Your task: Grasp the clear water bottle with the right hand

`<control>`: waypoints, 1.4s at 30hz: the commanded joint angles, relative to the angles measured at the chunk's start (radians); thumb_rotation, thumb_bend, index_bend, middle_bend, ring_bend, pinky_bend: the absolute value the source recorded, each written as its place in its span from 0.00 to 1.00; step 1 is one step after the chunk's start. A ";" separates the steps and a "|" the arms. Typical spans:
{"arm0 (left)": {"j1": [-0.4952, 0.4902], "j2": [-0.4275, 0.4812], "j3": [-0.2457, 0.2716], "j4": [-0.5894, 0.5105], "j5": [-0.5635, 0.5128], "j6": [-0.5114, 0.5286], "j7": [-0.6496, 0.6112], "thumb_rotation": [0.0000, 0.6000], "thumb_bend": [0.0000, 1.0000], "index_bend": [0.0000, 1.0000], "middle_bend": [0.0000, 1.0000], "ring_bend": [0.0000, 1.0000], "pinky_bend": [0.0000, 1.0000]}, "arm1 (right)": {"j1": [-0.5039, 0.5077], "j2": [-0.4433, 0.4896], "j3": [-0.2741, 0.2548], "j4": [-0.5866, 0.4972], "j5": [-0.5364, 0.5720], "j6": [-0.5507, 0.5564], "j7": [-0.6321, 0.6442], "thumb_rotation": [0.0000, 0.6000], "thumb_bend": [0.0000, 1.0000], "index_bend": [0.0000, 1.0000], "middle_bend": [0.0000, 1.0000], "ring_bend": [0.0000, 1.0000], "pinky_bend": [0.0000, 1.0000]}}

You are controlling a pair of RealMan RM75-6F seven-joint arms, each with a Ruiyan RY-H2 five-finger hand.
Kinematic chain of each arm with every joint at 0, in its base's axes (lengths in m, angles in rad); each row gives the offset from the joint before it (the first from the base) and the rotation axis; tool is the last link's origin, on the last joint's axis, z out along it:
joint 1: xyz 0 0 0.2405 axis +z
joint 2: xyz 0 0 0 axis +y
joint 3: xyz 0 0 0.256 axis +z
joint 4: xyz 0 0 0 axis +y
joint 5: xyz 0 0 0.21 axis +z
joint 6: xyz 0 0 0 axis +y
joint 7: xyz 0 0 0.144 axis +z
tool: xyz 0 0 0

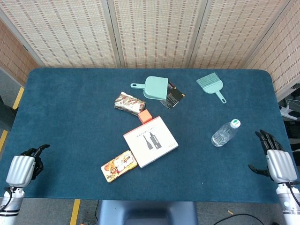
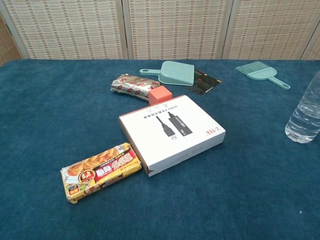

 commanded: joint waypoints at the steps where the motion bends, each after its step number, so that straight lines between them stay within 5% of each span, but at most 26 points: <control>1: -0.002 0.001 0.003 0.007 -0.005 -0.010 -0.014 1.00 0.47 0.26 0.42 0.42 0.61 | 0.026 -0.049 0.038 0.076 0.027 -0.021 0.074 1.00 0.07 0.00 0.00 0.00 0.18; 12: 0.011 0.040 0.008 -0.060 -0.003 0.017 0.002 1.00 0.47 0.28 0.43 0.42 0.61 | 0.186 -0.090 0.069 0.273 0.005 -0.363 0.618 1.00 0.07 0.00 0.00 0.00 0.18; 31: 0.015 0.063 0.021 -0.098 -0.009 0.001 0.038 1.00 0.47 0.31 0.45 0.42 0.61 | 0.345 -0.219 0.096 0.462 -0.002 -0.563 0.880 1.00 0.07 0.00 0.00 0.00 0.18; 37: 0.014 0.065 0.024 -0.101 -0.006 0.001 0.037 1.00 0.47 0.31 0.45 0.42 0.61 | 0.363 -0.261 0.103 0.501 0.016 -0.562 0.867 1.00 0.07 0.00 0.06 0.00 0.33; 40: 0.013 0.065 0.027 -0.100 -0.005 -0.004 0.038 1.00 0.47 0.31 0.46 0.42 0.61 | 0.359 -0.281 0.112 0.511 0.026 -0.525 0.841 1.00 0.11 0.16 0.24 0.15 0.46; 42: 0.013 0.066 0.030 -0.101 -0.005 -0.010 0.041 1.00 0.47 0.31 0.46 0.42 0.61 | 0.350 -0.292 0.120 0.509 0.036 -0.495 0.829 1.00 0.20 0.40 0.39 0.32 0.57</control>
